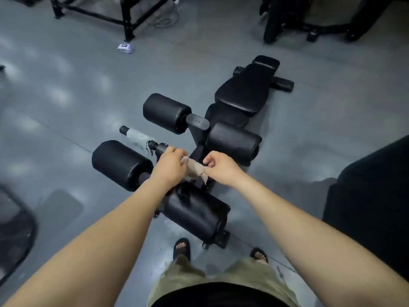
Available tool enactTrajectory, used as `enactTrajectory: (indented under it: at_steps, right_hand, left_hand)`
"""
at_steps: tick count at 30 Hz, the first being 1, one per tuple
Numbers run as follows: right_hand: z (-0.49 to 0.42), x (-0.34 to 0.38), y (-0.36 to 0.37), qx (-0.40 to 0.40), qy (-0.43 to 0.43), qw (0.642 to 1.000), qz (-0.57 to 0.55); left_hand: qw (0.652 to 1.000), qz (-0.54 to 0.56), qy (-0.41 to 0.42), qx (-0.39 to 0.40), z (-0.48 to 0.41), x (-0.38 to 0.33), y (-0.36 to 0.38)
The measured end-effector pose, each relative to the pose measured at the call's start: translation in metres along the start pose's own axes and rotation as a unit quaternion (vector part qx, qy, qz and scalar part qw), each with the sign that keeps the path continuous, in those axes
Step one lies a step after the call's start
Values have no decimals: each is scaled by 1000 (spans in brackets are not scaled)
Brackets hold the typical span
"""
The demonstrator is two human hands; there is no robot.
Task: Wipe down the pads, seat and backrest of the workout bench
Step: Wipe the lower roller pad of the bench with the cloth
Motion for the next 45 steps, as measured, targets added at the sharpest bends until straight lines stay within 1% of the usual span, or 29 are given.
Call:
enactTrajectory:
  at_steps: [4,7,8,10,11,13,15,17,20,22,24,25,29,30,32,33,34,36,39,42,45]
  right_hand:
    - [-4,0,26,-61,39,997,33]
    - [2,5,30,-128,43,990,30]
    - [6,7,29,-143,35,988,42]
    - [14,13,27,-159,25,986,54]
    - [20,18,25,-166,22,985,45]
    - [32,28,21,-171,26,985,-20]
    - [39,36,20,-150,30,985,-77]
    - [44,45,20,-127,27,987,-97]
    - [45,46,15,-129,35,980,-145]
    - [43,44,14,-132,45,969,-203]
    - [40,42,13,-110,58,957,-263]
    - [39,43,13,-88,58,956,-275]
    - [31,42,5,-24,51,968,-243]
    - [29,41,1,-6,46,967,-252]
    - [24,40,-6,21,25,959,-282]
    - [21,38,-11,32,12,955,-293]
    - [19,34,-17,45,4,954,-297]
    - [15,18,-27,61,11,960,-272]
    - [11,-2,-37,77,28,981,-178]
    - [17,-1,-37,121,-6,977,-173]
    - [29,11,-27,199,-51,968,-143]
  left_hand:
    - [997,-23,60,41,-9,11,4]
    - [993,-10,119,12,-10,13,-4]
    - [990,-4,138,0,-9,13,-7]
    - [987,39,158,4,-4,11,-9]
    - [984,80,161,15,-1,9,-13]
    - [972,177,147,49,4,10,-19]
    - [955,252,127,86,10,10,-25]
    - [943,293,118,103,11,13,-28]
    - [935,323,109,99,9,19,-34]
    - [924,359,89,100,9,20,-35]
    - [905,407,61,105,10,19,-36]
    - [899,423,49,104,11,18,-35]
    - [885,457,26,88,18,10,-31]
    - [877,472,13,92,20,6,-27]
    - [856,501,-12,127,29,-3,-16]
    - [856,497,-18,140,34,-8,-8]
    - [868,477,-29,136,38,-13,-1]
    - [881,460,-71,86,48,-22,6]
    - [883,452,-124,3,63,-38,7]
    - [887,441,-129,-31,79,-56,0]
    - [880,453,-133,-51,92,-63,-11]
Point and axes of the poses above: each hand's wrist, its own z-axis away from the middle knuckle, its own y-axis out of the palm, x = y × z, the point moved 8 cm from there along -z, towards the middle knuckle, and after that the axes turned 10 degrees about -z, right-handed, at the moved point
